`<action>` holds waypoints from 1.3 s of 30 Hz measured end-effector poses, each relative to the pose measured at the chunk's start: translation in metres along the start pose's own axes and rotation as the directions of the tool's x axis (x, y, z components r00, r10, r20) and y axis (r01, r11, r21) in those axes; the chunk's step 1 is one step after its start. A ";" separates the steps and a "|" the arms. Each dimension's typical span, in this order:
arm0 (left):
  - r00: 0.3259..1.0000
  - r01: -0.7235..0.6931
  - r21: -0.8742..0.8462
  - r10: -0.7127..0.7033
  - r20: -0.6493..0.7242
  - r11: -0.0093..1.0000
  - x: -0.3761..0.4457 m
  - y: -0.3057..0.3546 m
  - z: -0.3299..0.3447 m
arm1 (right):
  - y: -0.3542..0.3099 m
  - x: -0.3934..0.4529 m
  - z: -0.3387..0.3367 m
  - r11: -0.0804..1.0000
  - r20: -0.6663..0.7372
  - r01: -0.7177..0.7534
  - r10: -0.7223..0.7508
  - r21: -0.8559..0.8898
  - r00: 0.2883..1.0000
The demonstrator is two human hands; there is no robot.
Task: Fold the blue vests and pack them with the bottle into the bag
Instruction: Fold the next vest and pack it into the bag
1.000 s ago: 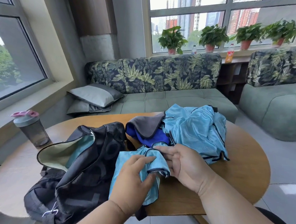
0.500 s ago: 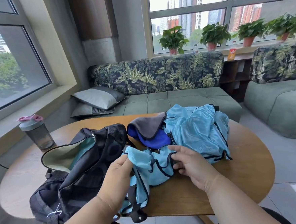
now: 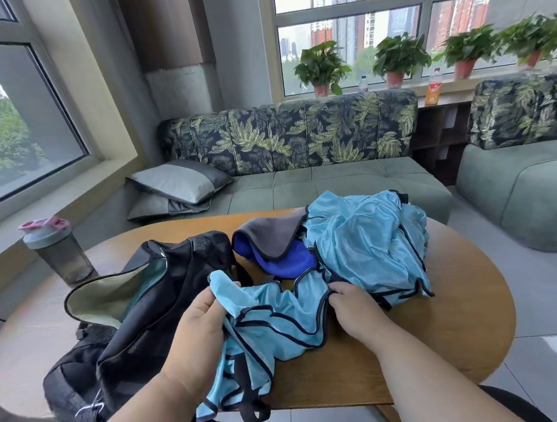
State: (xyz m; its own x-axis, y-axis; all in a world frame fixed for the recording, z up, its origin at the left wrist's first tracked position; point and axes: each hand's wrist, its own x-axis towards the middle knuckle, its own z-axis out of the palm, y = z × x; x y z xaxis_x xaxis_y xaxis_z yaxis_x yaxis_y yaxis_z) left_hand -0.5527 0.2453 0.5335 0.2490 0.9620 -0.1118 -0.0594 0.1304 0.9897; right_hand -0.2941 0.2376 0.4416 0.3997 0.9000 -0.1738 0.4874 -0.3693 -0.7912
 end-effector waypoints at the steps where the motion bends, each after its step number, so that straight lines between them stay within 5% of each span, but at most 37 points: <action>1: 1.000 0.000 0.007 0.000 0.003 1.000 0.000 0.000 0.000 | -0.001 0.002 0.002 0.999 -0.017 -0.028 0.029 0.040 0.999; 7: 0.998 -0.046 0.105 0.049 -0.035 0.993 0.006 -0.005 -0.005 | -0.004 0.003 0.004 0.941 -0.070 -0.039 0.066 0.336 0.995; 15: 0.985 0.156 -0.148 -0.165 -0.050 0.977 0.020 -0.015 -0.010 | -0.008 0.004 0.004 0.811 0.084 -0.103 0.067 0.577 0.994; 24: 0.983 0.052 -0.046 -0.059 -0.174 0.998 0.023 -0.011 -0.011 | -0.005 0.003 0.001 0.987 0.121 0.045 -0.064 0.155 0.991; 29: 0.979 -0.003 0.022 0.007 -0.204 1.000 0.024 -0.009 -0.014 | 0.004 0.001 0.007 0.990 0.240 0.144 -0.138 -0.007 0.961; 32: 0.976 -0.047 0.090 0.065 -0.209 0.995 0.026 -0.010 -0.017 | 0.004 0.000 0.012 0.968 0.139 0.199 -0.178 -0.152 0.974; 35: 0.974 -0.007 0.033 0.014 -0.226 0.999 0.029 -0.011 -0.021 | -0.004 -0.005 0.010 0.972 -0.007 0.185 -0.188 -0.144 0.982; 39: 0.981 0.023 -0.040 -0.030 -0.193 0.999 0.029 -0.008 -0.023 | -0.013 -0.007 0.003 0.987 -0.138 0.118 -0.102 0.113 0.985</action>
State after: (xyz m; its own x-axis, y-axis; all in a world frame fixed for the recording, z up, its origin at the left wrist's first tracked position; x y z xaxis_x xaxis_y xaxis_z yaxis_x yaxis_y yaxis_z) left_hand -0.5674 0.2774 0.5204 0.0598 0.9858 -0.1567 -0.0922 0.1617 0.9825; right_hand -0.3061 0.2369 0.4513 0.4508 0.8926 -0.0095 0.4408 -0.2318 -0.8671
